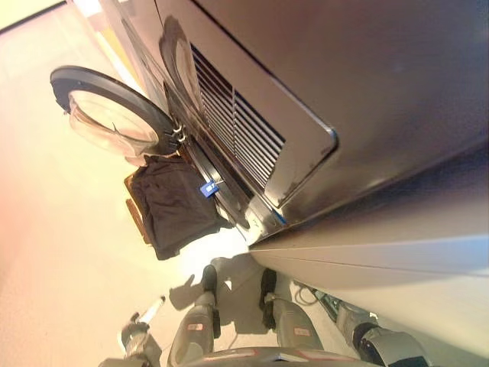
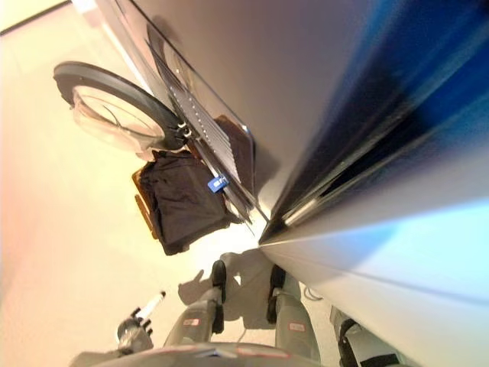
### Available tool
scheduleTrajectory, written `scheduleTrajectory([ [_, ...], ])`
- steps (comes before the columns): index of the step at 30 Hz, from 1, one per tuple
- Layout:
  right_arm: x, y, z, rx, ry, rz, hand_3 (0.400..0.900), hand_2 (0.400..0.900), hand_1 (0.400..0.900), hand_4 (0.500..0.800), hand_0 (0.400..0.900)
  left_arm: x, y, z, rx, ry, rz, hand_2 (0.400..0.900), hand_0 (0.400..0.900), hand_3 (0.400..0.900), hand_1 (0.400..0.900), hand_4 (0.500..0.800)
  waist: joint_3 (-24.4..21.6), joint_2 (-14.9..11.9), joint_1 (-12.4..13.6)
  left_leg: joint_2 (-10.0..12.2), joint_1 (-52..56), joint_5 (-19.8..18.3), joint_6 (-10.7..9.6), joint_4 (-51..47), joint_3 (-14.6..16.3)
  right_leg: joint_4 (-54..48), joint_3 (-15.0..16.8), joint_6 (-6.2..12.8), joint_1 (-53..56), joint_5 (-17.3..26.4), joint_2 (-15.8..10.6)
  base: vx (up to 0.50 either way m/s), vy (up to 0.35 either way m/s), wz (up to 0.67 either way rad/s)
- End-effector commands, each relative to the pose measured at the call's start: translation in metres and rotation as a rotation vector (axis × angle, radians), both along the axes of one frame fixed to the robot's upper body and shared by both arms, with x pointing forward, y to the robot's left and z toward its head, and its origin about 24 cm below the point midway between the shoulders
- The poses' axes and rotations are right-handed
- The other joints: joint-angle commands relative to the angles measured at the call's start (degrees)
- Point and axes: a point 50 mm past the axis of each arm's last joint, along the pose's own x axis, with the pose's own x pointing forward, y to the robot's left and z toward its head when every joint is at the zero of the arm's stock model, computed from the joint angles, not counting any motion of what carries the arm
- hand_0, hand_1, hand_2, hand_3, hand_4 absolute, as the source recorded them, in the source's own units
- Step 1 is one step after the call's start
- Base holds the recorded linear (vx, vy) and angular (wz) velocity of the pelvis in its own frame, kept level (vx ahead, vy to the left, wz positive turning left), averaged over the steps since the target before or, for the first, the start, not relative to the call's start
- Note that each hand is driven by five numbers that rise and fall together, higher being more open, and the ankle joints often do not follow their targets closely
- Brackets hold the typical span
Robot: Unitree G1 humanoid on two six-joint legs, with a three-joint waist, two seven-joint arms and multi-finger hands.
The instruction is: Put the clothes in the basket into the washing machine.
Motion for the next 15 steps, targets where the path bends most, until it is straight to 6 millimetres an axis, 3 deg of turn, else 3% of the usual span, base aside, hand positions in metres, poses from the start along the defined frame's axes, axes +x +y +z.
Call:
scheduleTrajectory([
  [1,-0.040,-0.018,-0.009,-0.025,0.088,-0.028,0.900,0.900,0.900,0.800,0.900,0.004,-0.014,-0.002,-0.031,0.006,-0.147,0.900,0.900,0.900,0.900,0.800,-4.57,1.23,-0.63,-0.48,0.68,2.63,-1.89,-1.79,-2.16,-5.06,-1.18,1.65,3.45,5.09,2.06,0.00,0.000,0.00],
  [4,-0.055,-0.011,-0.015,0.006,0.132,-0.003,0.900,0.900,0.900,0.800,0.900,-0.001,-0.024,-0.005,-0.054,0.011,-0.253,0.900,0.900,0.900,0.900,0.800,-5.82,1.74,-0.42,-0.58,4.21,2.54,-2.03,-2.61,-2.10,-7.27,-1.09,2.22,7.50,5.18,2.06,0.02,-0.033,-0.01],
  [6,-0.062,-0.003,-0.019,0.014,0.149,0.000,0.900,0.900,0.900,0.800,0.900,0.002,-0.025,-0.003,0.045,0.032,-0.370,0.900,0.900,0.900,0.900,0.800,-6.51,1.96,-0.04,-0.59,6.76,2.57,-2.05,-3.53,-1.92,-7.78,-1.11,2.57,9.95,4.89,1.86,0.04,-0.024,-0.04],
  [9,-0.067,0.000,-0.021,0.039,0.170,0.013,0.900,0.900,0.900,0.800,0.900,-0.014,-0.030,-0.008,-0.046,0.085,-0.352,0.900,0.900,0.900,0.900,0.800,-7.52,2.31,0.35,-0.55,9.23,2.68,-2.02,-4.84,-1.59,-7.89,-1.07,2.73,12.23,4.46,1.80,0.07,-0.009,-0.03],
  [10,-0.078,-0.001,-0.023,0.058,0.204,0.028,0.900,0.900,0.900,0.800,0.900,-0.024,-0.034,-0.011,-0.101,0.101,-0.401,0.900,0.900,0.900,0.900,0.800,-8.13,2.82,0.12,-0.58,10.92,2.64,-1.96,-5.64,-1.24,-7.48,-1.13,3.06,13.70,4.02,1.68,0.05,0.012,0.00],
  [15,-0.087,0.005,-0.027,0.096,0.227,0.062,0.900,0.900,0.900,0.800,0.900,-0.034,-0.033,-0.012,-0.137,0.142,-0.497,0.900,0.900,0.900,0.900,0.800,-9.29,3.25,-0.23,-0.76,13.31,2.29,-2.07,-6.50,-0.98,-7.24,-1.12,3.49,16.00,3.40,1.36,0.03,0.002,0.00],
])
